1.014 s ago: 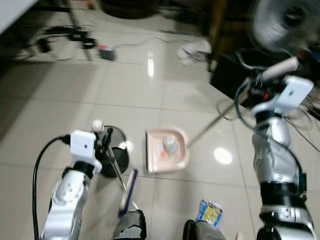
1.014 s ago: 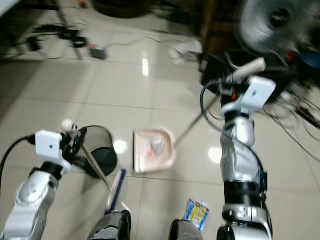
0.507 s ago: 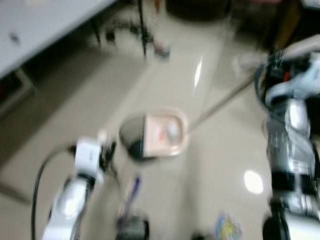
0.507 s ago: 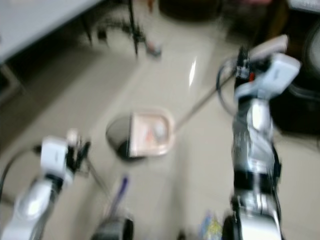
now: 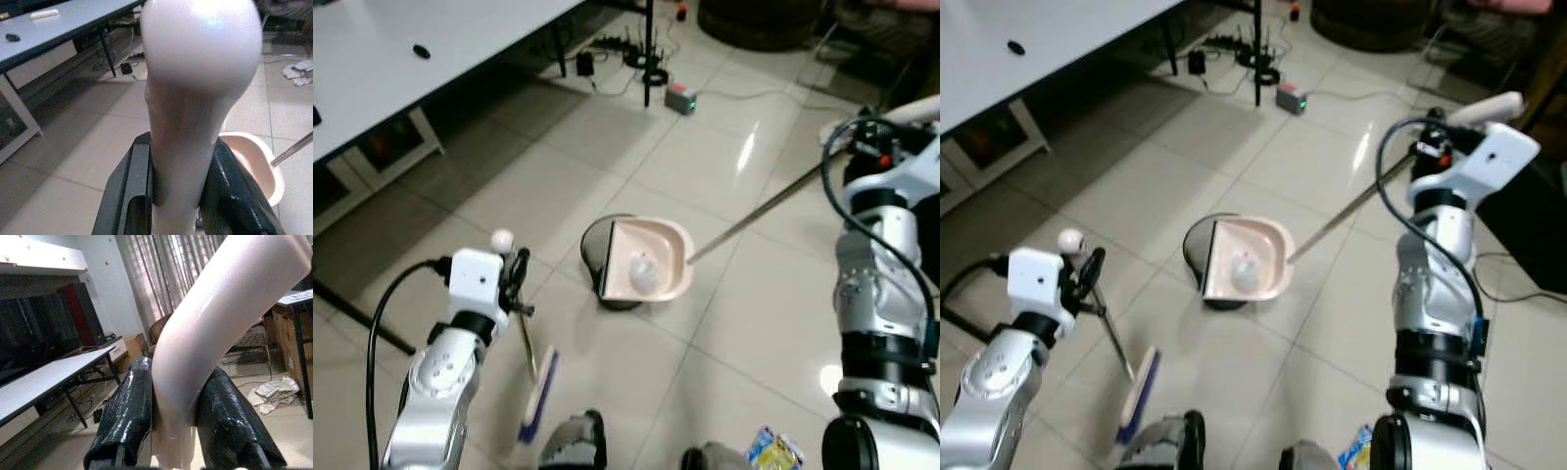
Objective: Sweep floor
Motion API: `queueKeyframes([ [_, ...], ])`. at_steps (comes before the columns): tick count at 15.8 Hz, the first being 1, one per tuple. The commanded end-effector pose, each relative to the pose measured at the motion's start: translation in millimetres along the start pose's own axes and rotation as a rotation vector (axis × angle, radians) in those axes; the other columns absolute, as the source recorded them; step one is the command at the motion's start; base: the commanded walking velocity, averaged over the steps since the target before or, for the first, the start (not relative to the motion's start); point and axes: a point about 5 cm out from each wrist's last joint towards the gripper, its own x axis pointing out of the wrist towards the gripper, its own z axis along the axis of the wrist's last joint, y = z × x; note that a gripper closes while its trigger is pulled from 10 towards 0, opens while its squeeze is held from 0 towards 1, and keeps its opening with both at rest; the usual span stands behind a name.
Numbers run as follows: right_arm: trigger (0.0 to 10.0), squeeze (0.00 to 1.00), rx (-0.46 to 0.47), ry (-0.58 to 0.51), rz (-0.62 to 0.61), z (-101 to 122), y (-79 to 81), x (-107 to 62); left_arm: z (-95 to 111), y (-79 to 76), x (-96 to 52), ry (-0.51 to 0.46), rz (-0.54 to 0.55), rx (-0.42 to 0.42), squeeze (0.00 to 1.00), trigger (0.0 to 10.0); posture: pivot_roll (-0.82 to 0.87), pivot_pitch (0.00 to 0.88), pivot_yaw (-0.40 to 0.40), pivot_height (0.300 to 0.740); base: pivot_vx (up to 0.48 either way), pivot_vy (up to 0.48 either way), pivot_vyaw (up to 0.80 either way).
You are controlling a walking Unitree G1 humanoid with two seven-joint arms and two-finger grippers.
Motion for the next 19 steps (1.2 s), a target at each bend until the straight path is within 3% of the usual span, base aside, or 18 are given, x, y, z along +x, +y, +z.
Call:
queueKeyframes([
  [1,10.0,0.00,0.017,-0.064,0.015,12,4.2,4.2,11,6.3,3.1,-0.048,0.019,0.015,0.00,10.0,0.09,0.140,0.028,0.740,0.390,0.000,0.00],
  [4,10.0,0.00,-0.003,-0.066,0.064,13,15.4,6.7,9,6.4,2.9,-0.042,0.026,0.008,0.00,10.0,0.09,0.140,0.027,0.740,0.414,0.000,0.00],
  [12,10.0,0.00,-0.006,-0.067,0.068,12,20.1,10.5,8,7.4,0.5,-0.036,0.039,0.010,0.00,10.0,0.10,0.141,0.021,0.740,0.432,0.000,0.27],
  [14,10.0,0.00,0.000,-0.075,0.065,13,20.1,10.6,8,7.5,0.2,-0.036,0.031,0.014,0.00,10.0,0.10,0.140,0.022,0.740,0.441,0.000,0.80],
  [19,10.0,0.00,0.006,-0.093,0.012,14,7.7,6.0,8,5.4,0.2,-0.035,0.003,0.016,0.00,10.0,0.10,0.144,0.037,0.740,0.434,0.000,0.00],
])
